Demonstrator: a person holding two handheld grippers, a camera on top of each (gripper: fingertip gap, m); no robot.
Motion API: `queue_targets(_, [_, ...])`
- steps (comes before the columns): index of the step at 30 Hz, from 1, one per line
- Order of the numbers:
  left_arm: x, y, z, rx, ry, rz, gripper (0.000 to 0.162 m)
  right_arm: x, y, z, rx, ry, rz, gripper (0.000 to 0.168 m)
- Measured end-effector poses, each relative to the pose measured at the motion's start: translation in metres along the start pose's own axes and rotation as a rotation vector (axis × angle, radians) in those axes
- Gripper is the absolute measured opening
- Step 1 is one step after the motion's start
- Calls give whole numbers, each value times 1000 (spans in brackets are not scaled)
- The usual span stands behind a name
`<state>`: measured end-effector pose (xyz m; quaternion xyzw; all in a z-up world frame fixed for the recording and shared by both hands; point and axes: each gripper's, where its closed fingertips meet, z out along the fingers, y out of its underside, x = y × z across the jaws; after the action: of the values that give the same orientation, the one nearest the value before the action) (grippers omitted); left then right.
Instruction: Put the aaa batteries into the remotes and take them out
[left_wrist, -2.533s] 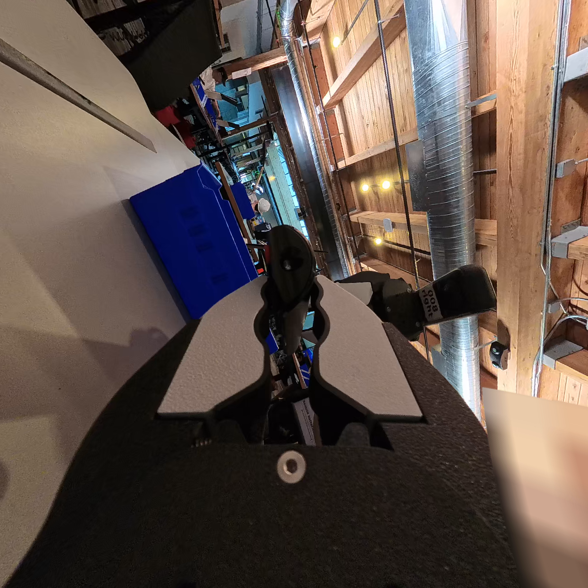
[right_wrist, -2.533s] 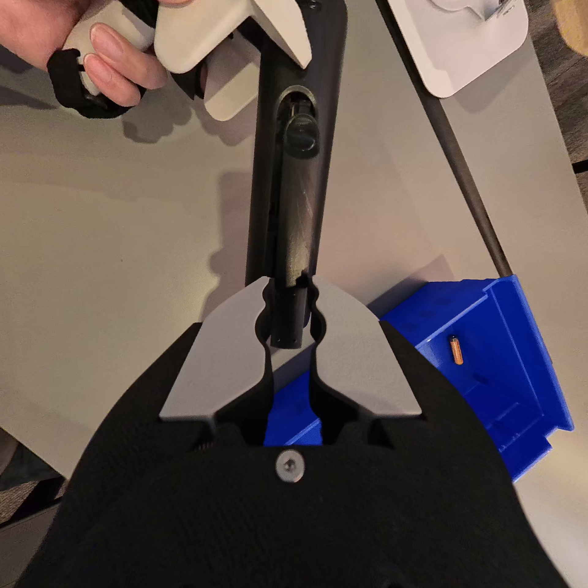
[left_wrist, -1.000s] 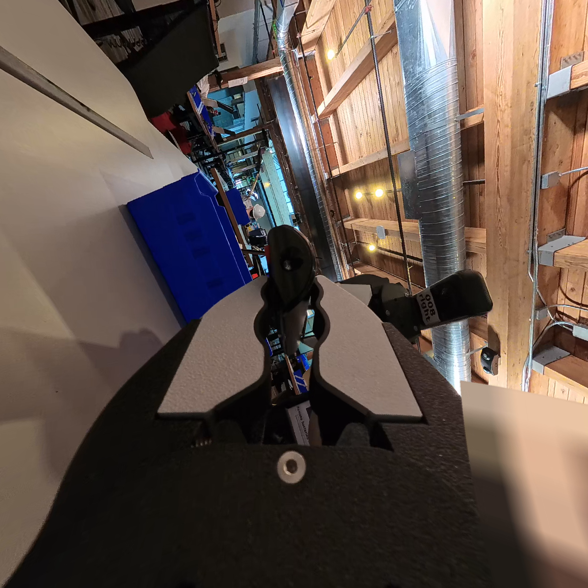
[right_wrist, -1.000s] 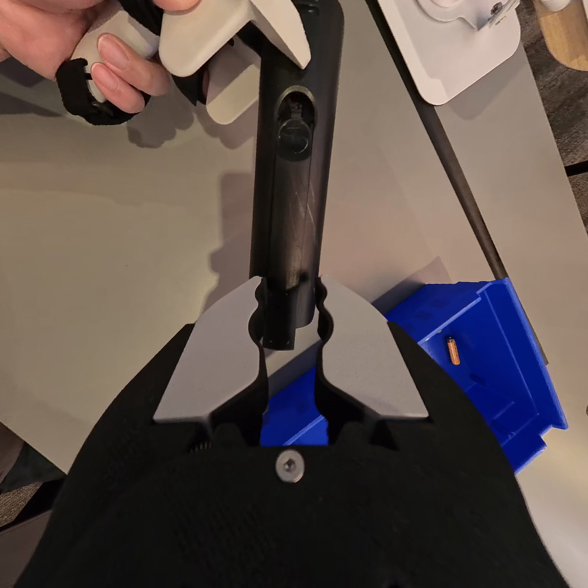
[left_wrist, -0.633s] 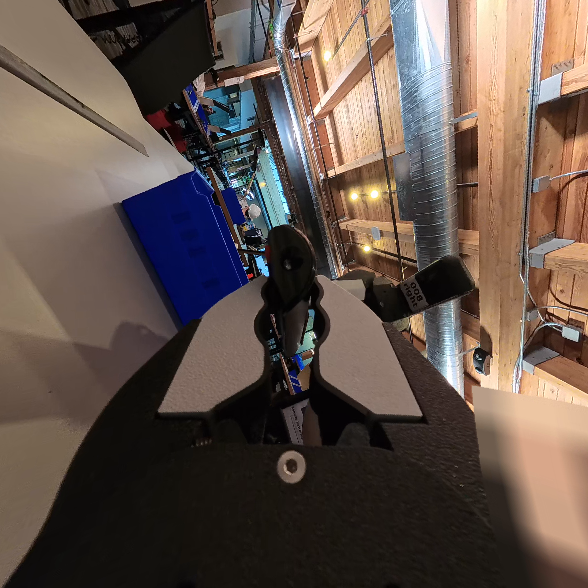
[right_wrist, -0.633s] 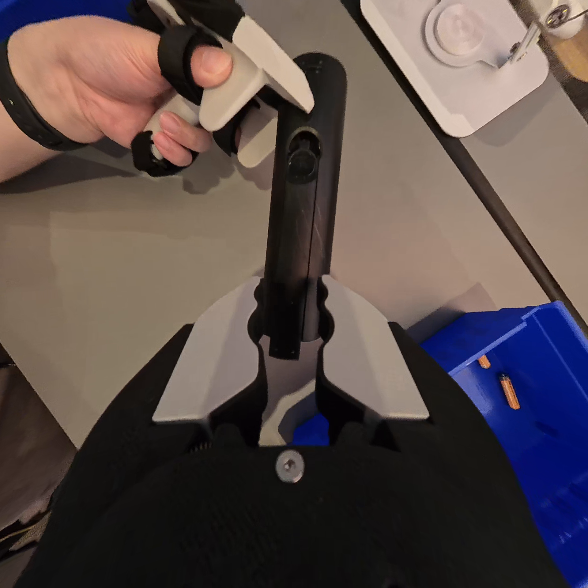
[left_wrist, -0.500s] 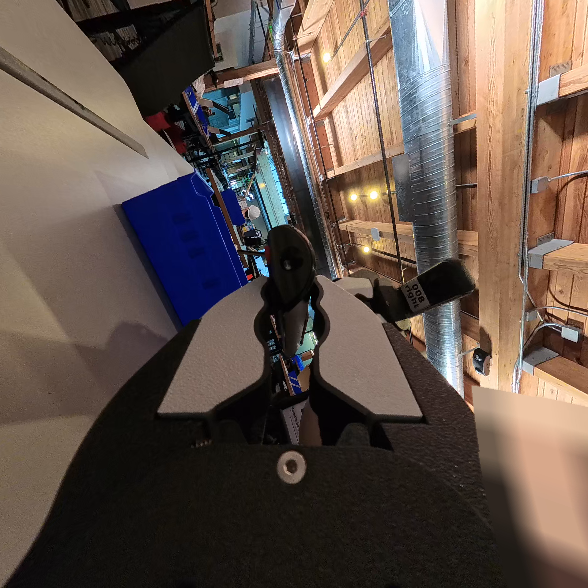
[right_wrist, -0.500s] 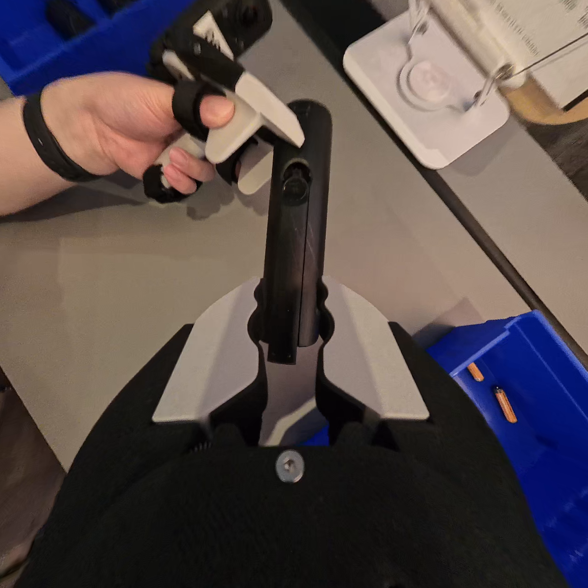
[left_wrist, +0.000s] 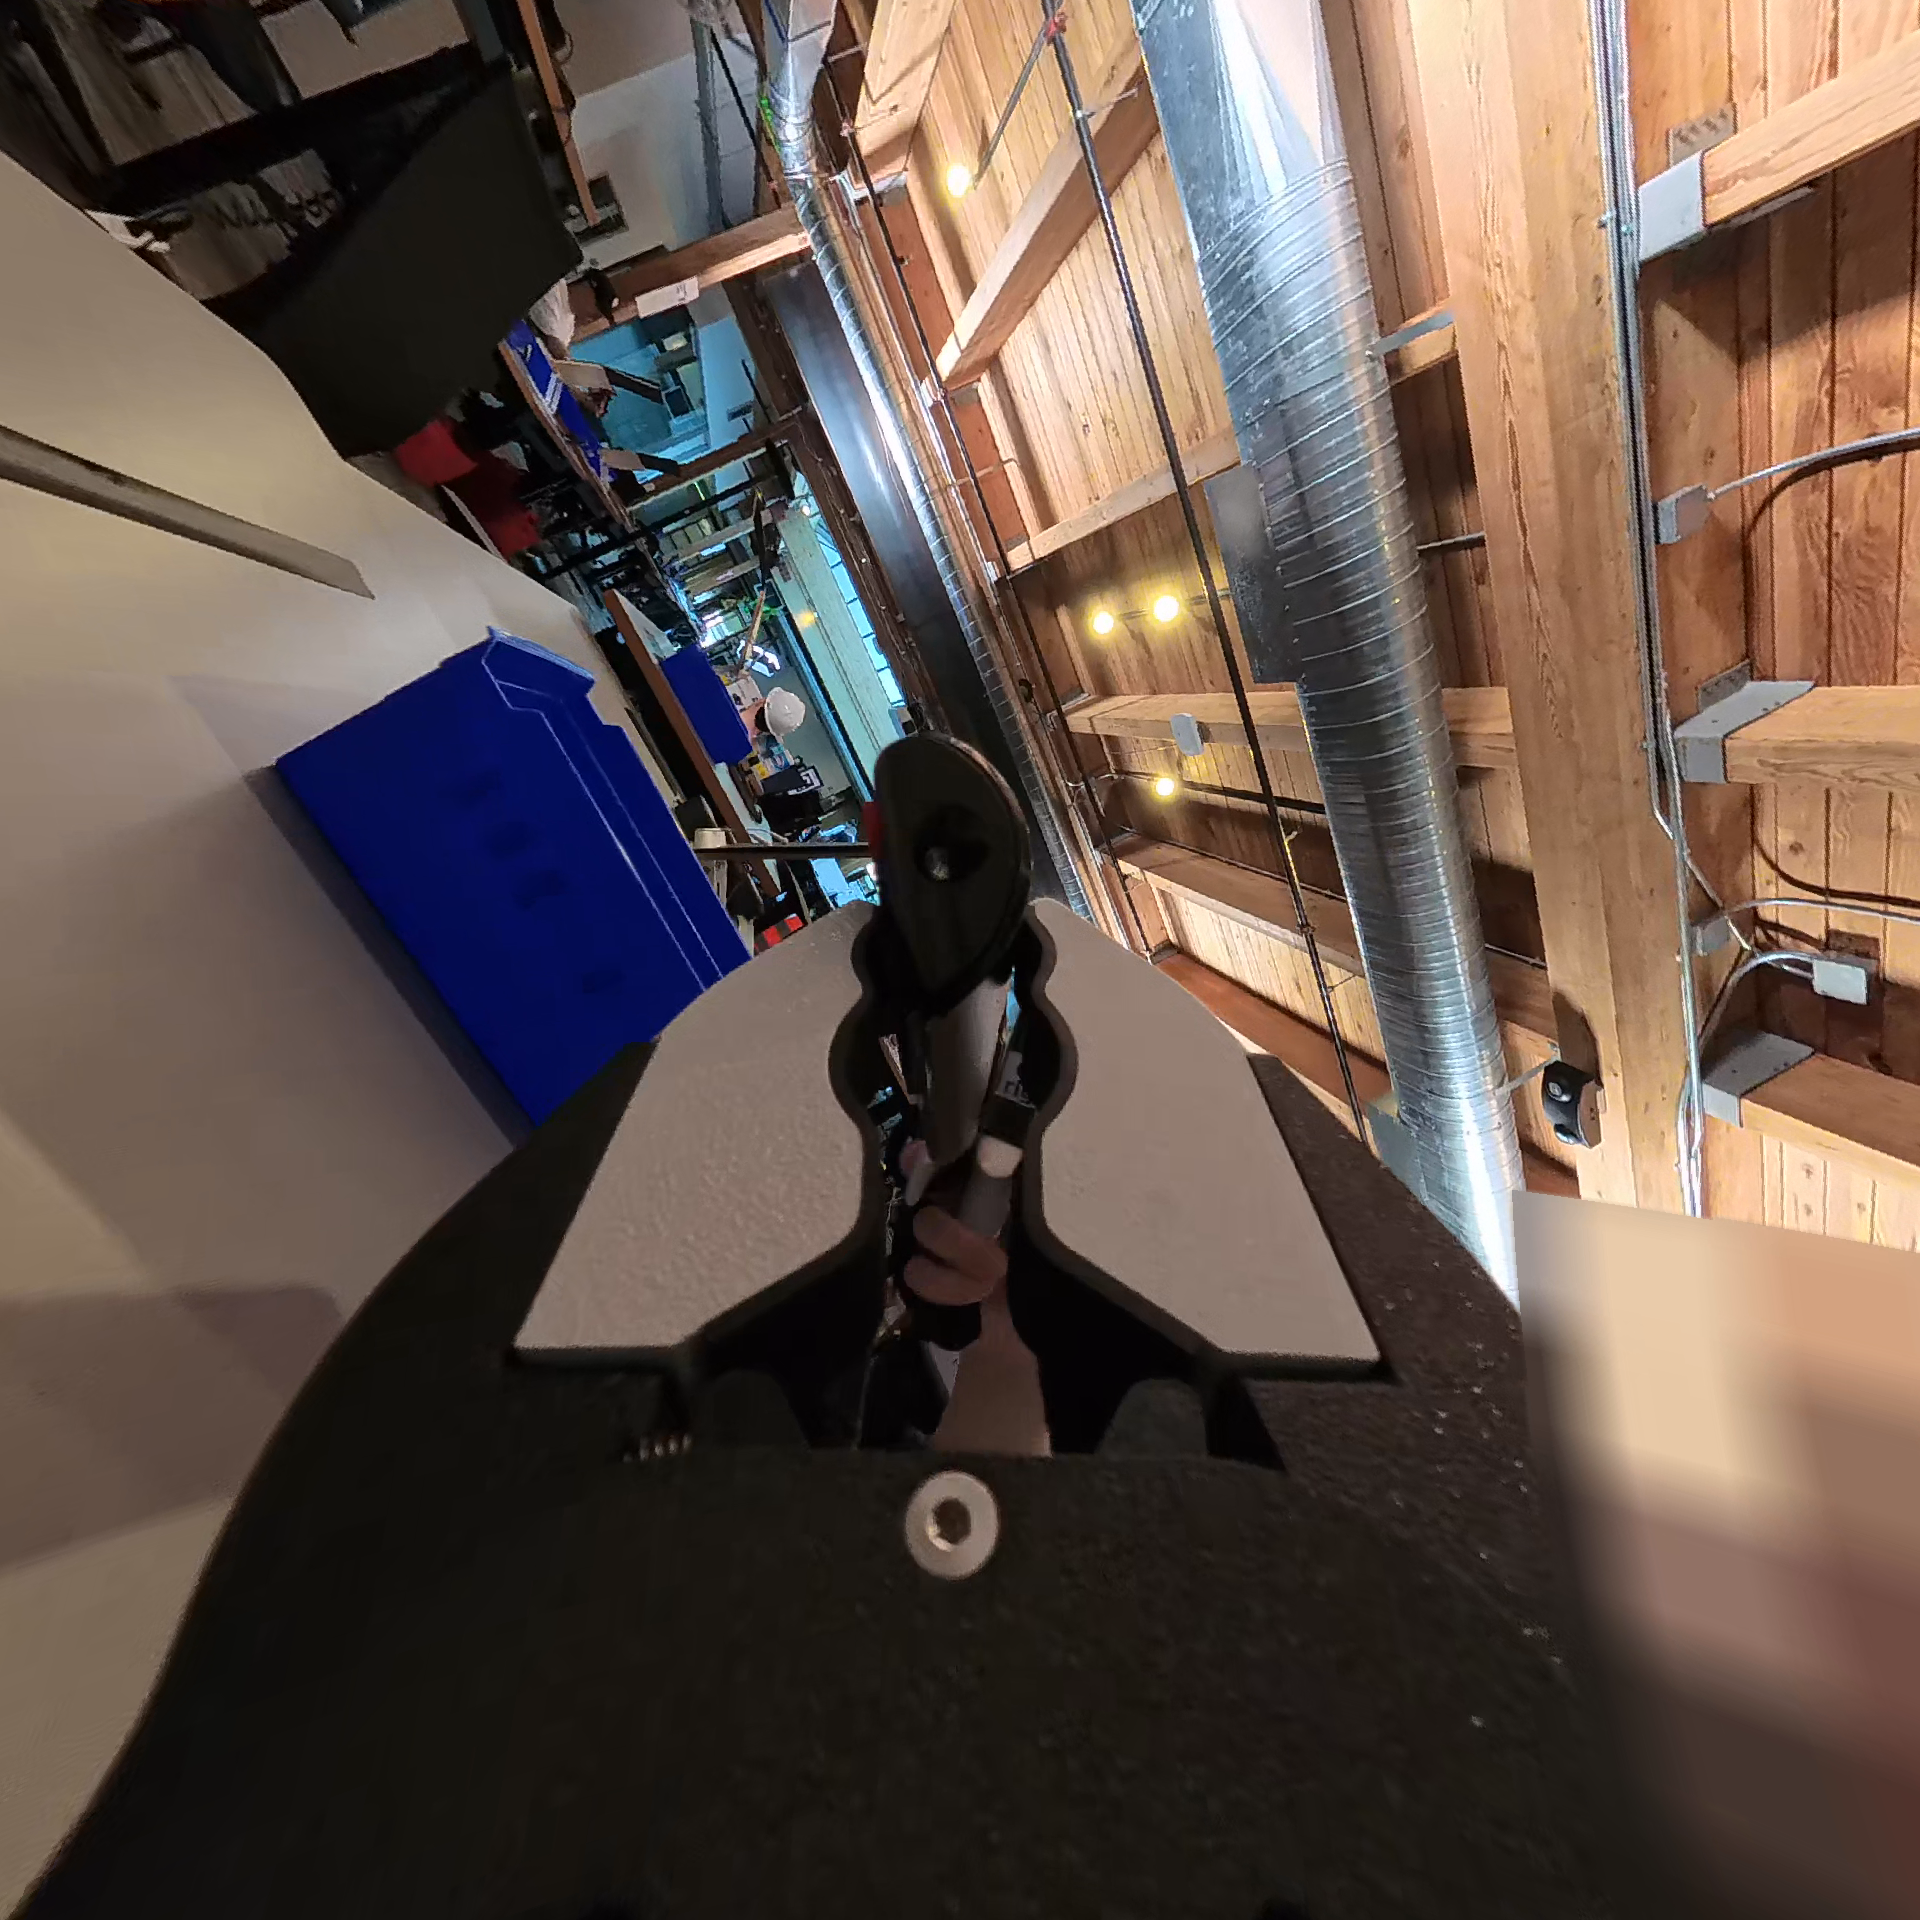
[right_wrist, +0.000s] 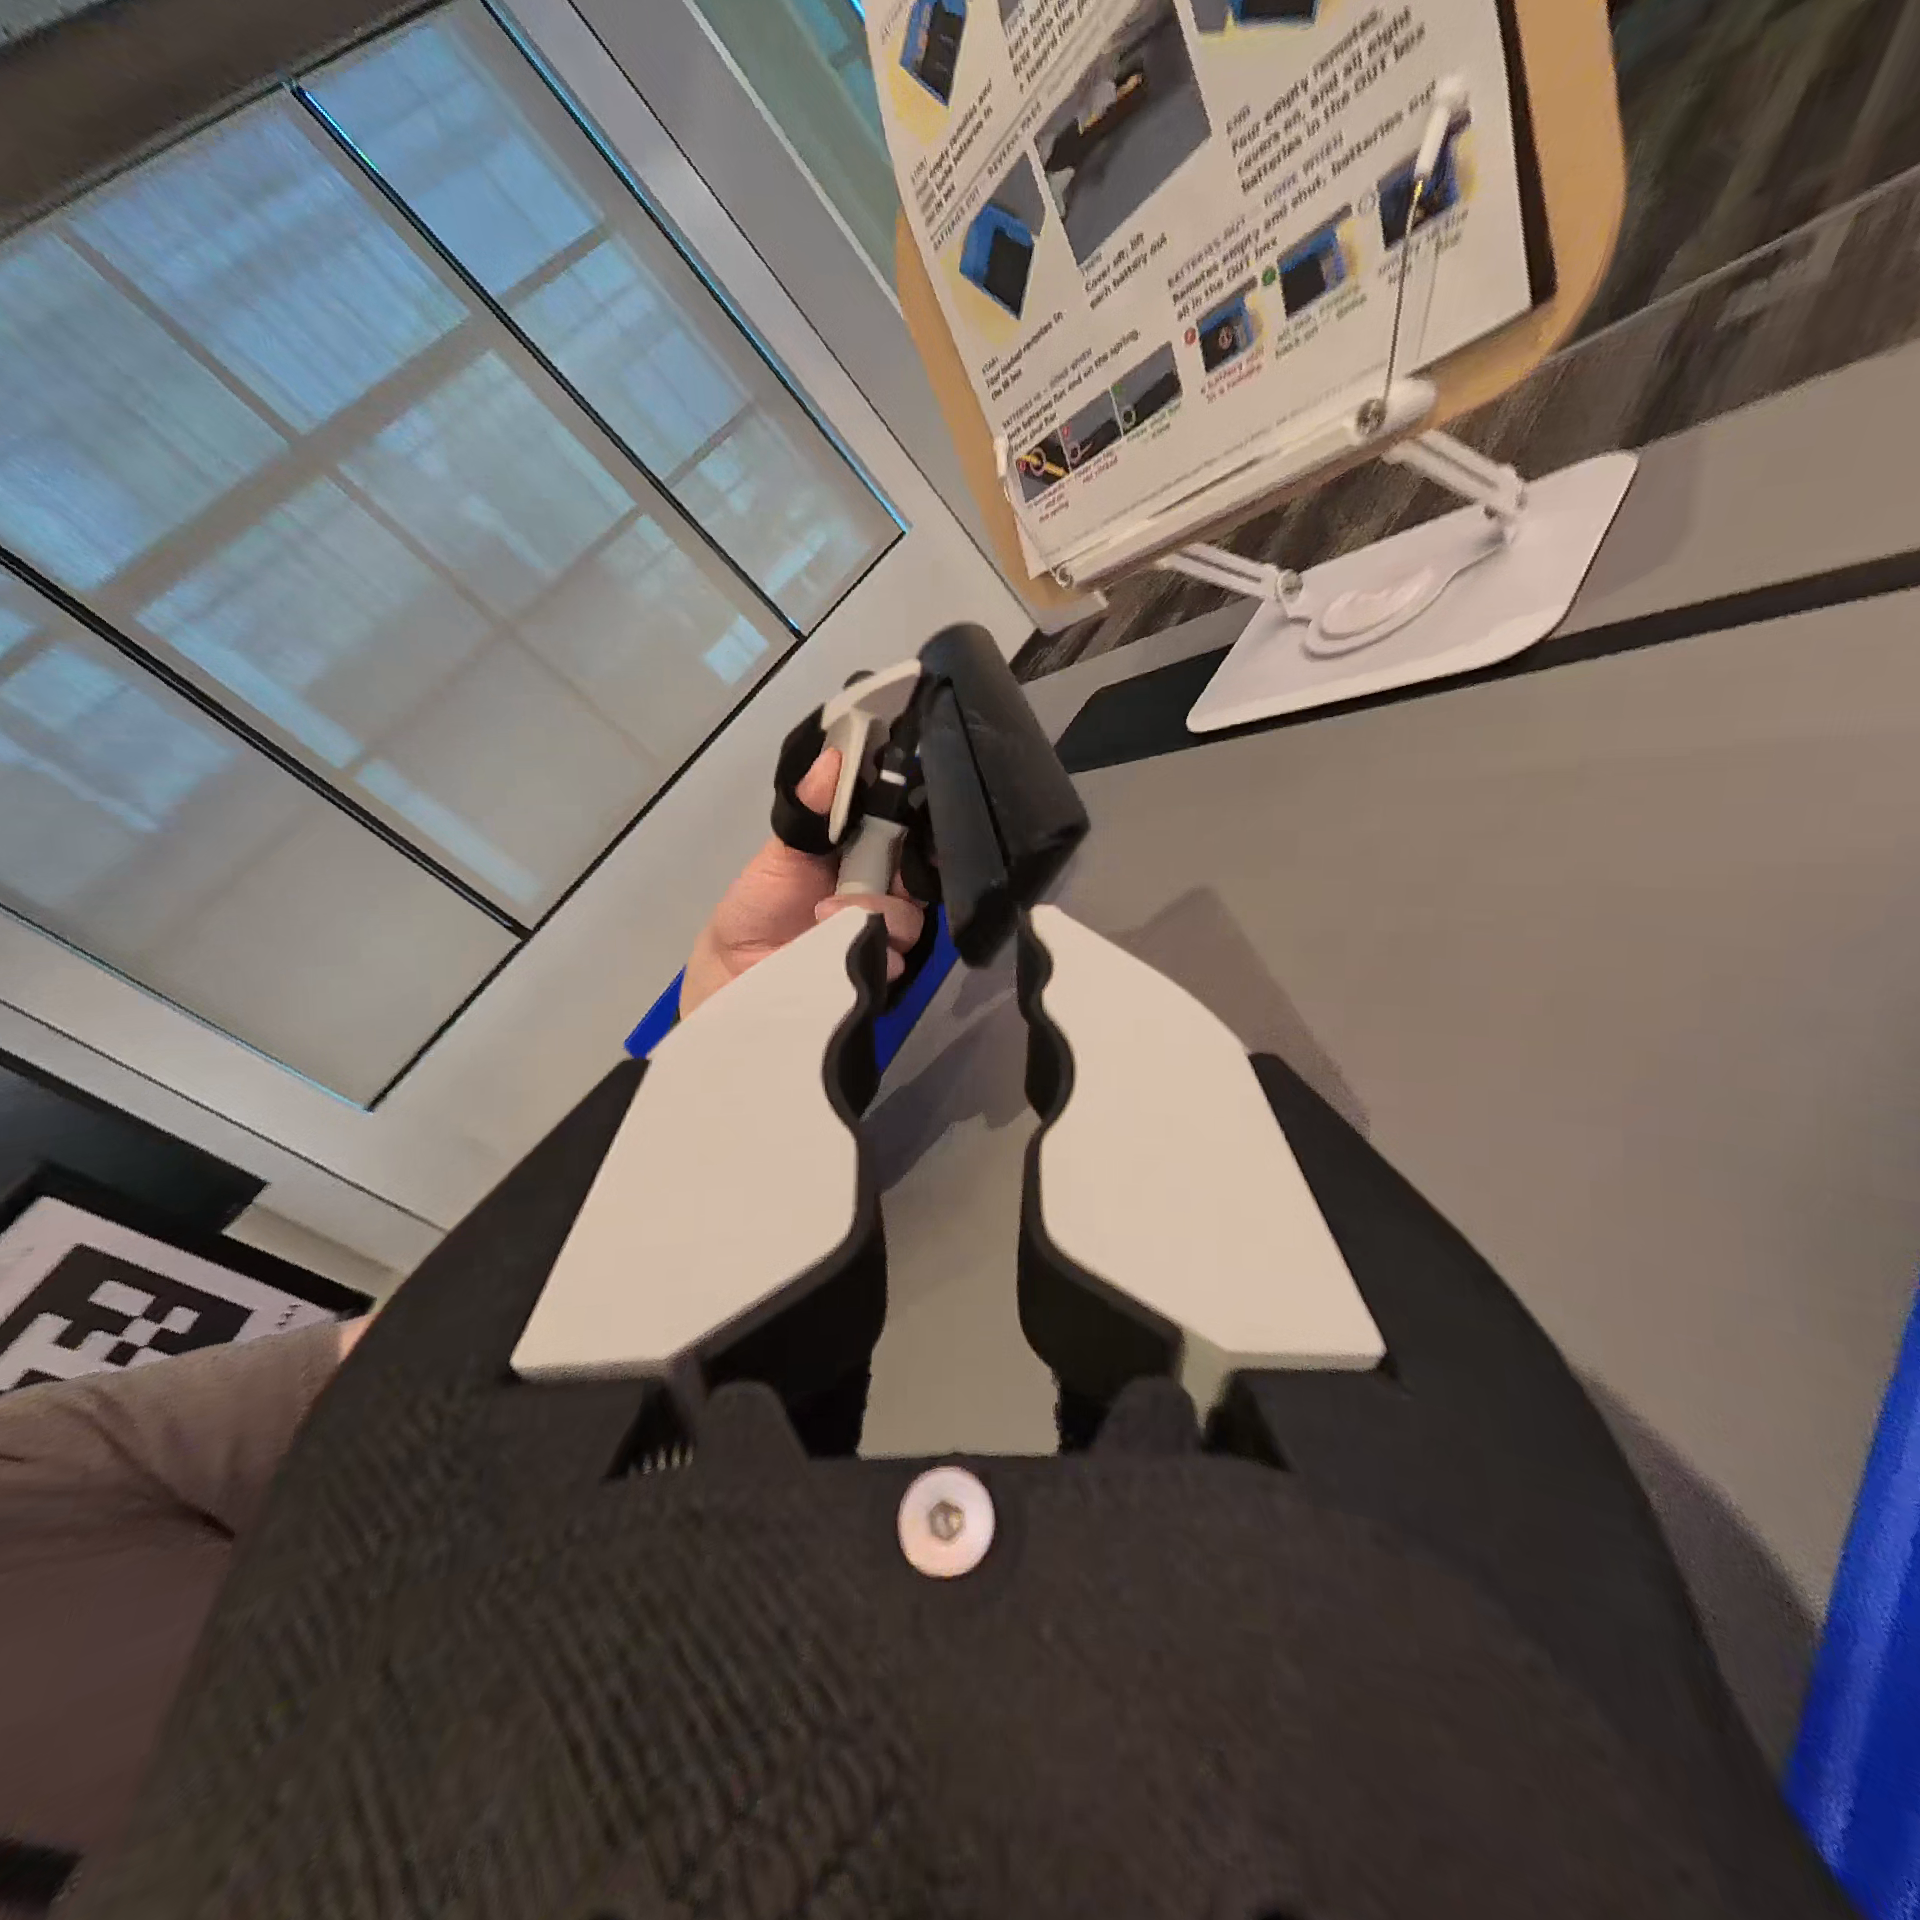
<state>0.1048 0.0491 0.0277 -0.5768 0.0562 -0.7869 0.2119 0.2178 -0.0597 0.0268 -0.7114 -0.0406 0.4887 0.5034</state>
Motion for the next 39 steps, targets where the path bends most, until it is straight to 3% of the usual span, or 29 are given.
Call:
queue_targets(14, [2, 3, 2, -6, 0, 6, 22, 1, 7, 12, -10, -106, 119, 18])
queue_targets(20, [4, 5, 3, -14, 4, 12, 22, -1, 8, 15, -20, -145, 132, 4])
queue_targets(39, [17, 2, 3, -24, 29, 94, 22, -1, 1, 2, 22, -222, 258, 2])
